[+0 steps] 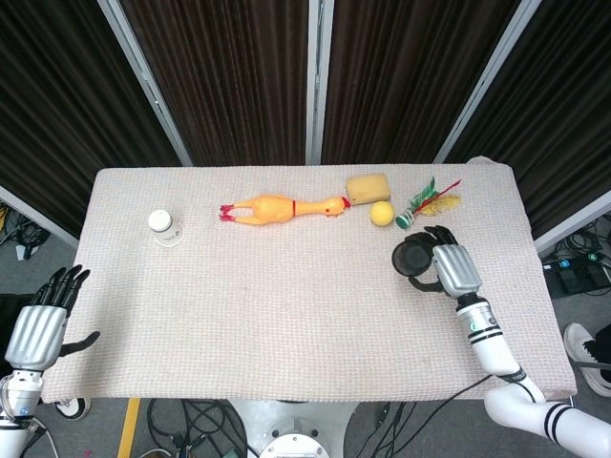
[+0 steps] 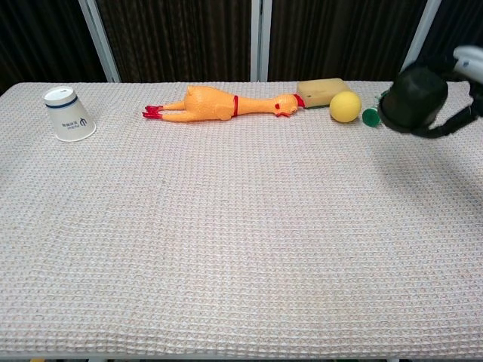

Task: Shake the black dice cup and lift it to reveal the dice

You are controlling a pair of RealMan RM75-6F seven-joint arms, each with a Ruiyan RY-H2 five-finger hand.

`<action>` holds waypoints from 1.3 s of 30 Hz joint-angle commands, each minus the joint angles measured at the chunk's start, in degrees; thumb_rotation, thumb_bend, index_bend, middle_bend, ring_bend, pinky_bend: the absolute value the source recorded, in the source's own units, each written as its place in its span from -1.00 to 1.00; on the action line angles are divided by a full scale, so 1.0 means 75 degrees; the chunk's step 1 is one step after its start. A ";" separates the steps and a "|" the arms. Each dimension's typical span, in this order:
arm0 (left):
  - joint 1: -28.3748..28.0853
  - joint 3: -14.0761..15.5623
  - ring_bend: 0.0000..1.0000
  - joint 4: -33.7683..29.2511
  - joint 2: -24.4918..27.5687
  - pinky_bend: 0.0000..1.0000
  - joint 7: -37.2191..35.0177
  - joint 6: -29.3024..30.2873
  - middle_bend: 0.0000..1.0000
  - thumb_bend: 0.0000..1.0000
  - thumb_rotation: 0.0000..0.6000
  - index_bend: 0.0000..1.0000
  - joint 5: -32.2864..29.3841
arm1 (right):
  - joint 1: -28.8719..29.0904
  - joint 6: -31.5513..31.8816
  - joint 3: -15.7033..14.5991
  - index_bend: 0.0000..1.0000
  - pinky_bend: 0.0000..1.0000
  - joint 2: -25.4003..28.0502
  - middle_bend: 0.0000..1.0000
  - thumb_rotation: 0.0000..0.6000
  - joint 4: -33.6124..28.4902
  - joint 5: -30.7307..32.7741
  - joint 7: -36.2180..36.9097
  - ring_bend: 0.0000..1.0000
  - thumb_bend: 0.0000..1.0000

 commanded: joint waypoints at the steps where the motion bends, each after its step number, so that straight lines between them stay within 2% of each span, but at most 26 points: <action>1: 0.0009 0.0010 -1.00 0.0013 0.0011 -0.64 -0.0024 -0.0008 -0.94 -0.74 1.00 -0.92 -0.0012 | -0.0525 0.3556 0.0426 -0.28 -0.73 0.1094 -0.07 1.00 -0.2927 -0.1746 -0.0635 -0.74 -0.66; 3: 0.0032 0.0023 -1.00 0.0033 0.0020 -0.64 -0.0066 0.0011 -0.94 -0.74 1.00 -0.92 -0.0014 | -0.0590 0.3472 0.0301 -0.27 -0.71 0.0996 -0.06 1.00 -0.2769 -0.1547 -0.0609 -0.73 -0.66; 4: 0.0044 0.0034 -1.00 0.0051 0.0023 -0.64 -0.0100 0.0022 -0.94 -0.74 1.00 -0.92 -0.0006 | -0.0560 0.3119 0.0182 -0.27 -0.70 0.0860 -0.05 1.00 -0.2470 -0.1189 -0.0557 -0.73 -0.66; 6: 0.0054 0.0049 -1.00 0.0071 0.0025 -0.64 -0.0129 0.0036 -0.94 -0.74 1.00 -0.92 0.0011 | -0.0420 0.2289 0.0019 -0.26 -0.69 0.0586 -0.05 1.00 -0.1827 -0.0464 -0.0472 -0.73 -0.66; 10: 0.0101 0.0073 -1.00 0.0132 0.0005 -0.64 -0.0212 0.0086 -0.94 -0.73 1.00 -0.92 0.0019 | 0.0064 -0.0178 -0.0338 -0.26 -0.67 -0.0475 -0.06 1.00 0.0287 0.1269 -0.0095 -0.73 -0.63; 13: 0.0138 0.0093 -1.00 0.0194 -0.0002 -0.64 -0.0258 0.0101 -0.94 -0.73 1.00 -0.92 0.0007 | 0.0242 -0.1086 -0.0552 -0.26 -0.63 -0.1080 -0.07 1.00 0.1326 0.1588 0.0190 -0.71 -0.60; 16: 0.0143 0.0094 -1.00 0.0220 -0.0003 -0.63 -0.0263 0.0091 -0.94 -0.74 1.00 -0.91 -0.0006 | 0.0287 -0.1017 -0.0657 -0.26 -0.62 -0.1329 -0.07 1.00 0.1642 0.1272 0.0376 -0.70 -0.60; 18: 0.0134 0.0088 -1.00 0.0218 -0.0004 -0.63 -0.0244 0.0094 -0.94 -0.74 1.00 -0.91 0.0009 | 0.0293 -0.0681 -0.0611 -0.26 -0.62 -0.1231 -0.07 1.00 0.1397 0.0961 0.0493 -0.70 -0.60; 22: 0.0106 0.0085 -1.00 0.0188 -0.0012 -0.63 -0.0184 0.0077 -0.94 -0.74 1.00 -0.91 0.0041 | 0.0162 0.1063 -0.0220 -0.26 -0.61 -0.0349 -0.06 1.00 -0.0334 -0.0237 0.0655 -0.70 -0.60; 25: 0.0091 0.0090 -1.00 0.0186 -0.0020 -0.63 -0.0170 0.0052 -0.94 -0.74 1.00 -0.91 0.0051 | -0.0067 0.2504 0.0080 -0.25 -0.61 0.0386 -0.06 1.00 -0.1715 -0.1260 0.0416 -0.70 -0.60; 28: 0.0084 0.0095 -1.00 0.0204 -0.0035 -0.63 -0.0171 0.0045 -0.94 -0.74 1.00 -0.91 0.0065 | -0.0346 0.3530 0.0184 -0.24 -0.61 0.0855 -0.05 1.00 -0.2621 -0.2047 0.0082 -0.70 -0.62; 30: 0.0095 0.0105 -1.00 0.0226 -0.0037 -0.63 -0.0185 0.0055 -0.94 -0.74 1.00 -0.91 0.0069 | -0.0490 0.3885 0.0141 -0.24 -0.61 0.0950 -0.04 1.00 -0.2824 -0.2316 -0.0056 -0.70 -0.62; 33: 0.0106 0.0118 -1.00 0.0252 -0.0034 -0.63 -0.0218 0.0052 -0.94 -0.74 1.00 -0.91 0.0069 | -0.0567 0.3815 -0.0035 -0.23 -0.62 0.0802 -0.04 1.00 -0.2557 -0.2193 -0.0190 -0.70 -0.62; 36: 0.0117 0.0135 -1.00 0.0272 -0.0028 -0.63 -0.0249 0.0053 -0.94 -0.74 1.00 -0.91 0.0078 | -0.0433 0.2871 -0.0260 -0.23 -0.62 0.0428 -0.04 1.00 -0.1762 -0.1350 -0.0109 -0.70 -0.62; 39: 0.0129 0.0140 -1.00 0.0284 -0.0031 -0.63 -0.0278 0.0061 -0.94 -0.73 1.00 -0.91 0.0075 | -0.0148 0.1458 -0.0409 -0.23 -0.71 -0.0160 -0.04 1.00 -0.0412 -0.0229 -0.0341 -0.70 -0.62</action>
